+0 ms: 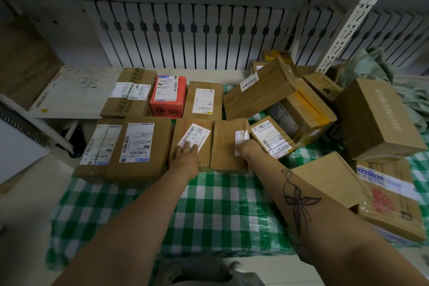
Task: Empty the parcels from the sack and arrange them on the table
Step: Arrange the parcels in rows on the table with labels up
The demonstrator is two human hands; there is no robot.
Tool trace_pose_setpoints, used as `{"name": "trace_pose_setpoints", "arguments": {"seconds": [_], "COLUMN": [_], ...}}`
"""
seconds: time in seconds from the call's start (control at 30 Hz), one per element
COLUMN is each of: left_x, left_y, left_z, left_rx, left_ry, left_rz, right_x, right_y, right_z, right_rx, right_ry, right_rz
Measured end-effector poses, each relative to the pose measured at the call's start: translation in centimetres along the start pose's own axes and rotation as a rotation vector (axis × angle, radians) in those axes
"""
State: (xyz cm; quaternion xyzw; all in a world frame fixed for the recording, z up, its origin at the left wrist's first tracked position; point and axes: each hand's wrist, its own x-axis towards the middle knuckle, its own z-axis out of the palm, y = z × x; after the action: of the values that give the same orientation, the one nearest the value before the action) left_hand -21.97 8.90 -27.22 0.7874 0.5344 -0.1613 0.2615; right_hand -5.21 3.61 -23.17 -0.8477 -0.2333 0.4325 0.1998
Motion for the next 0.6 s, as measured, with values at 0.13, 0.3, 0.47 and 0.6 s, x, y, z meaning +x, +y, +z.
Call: {"name": "trace_pose_setpoints", "arguments": {"seconds": [0.13,0.3,0.47,0.6], "left_x": [-0.5,-1.0,-1.4,-1.4], "left_y": [0.4,0.5,1.0,2.2], "left_z": [-0.4,-0.6,0.0,0.6], "left_rx": [-0.048,-0.072,-0.019,0.019], "left_ry": [-0.049,-0.084,-0.034,-0.074], "left_rz": [0.003,0.016,0.113,0.197], "right_x": [-0.2,-0.1,-0.3,-1.0], "right_y": [0.9,2.1,2.2,1.3], "right_z": [0.3,0.2,0.0,-0.7], "right_rx": [-0.056,0.034,0.131,0.37], "right_ry": [0.03,0.033,0.059,0.074], "right_rz": [0.029,0.048,0.059,0.075]}}
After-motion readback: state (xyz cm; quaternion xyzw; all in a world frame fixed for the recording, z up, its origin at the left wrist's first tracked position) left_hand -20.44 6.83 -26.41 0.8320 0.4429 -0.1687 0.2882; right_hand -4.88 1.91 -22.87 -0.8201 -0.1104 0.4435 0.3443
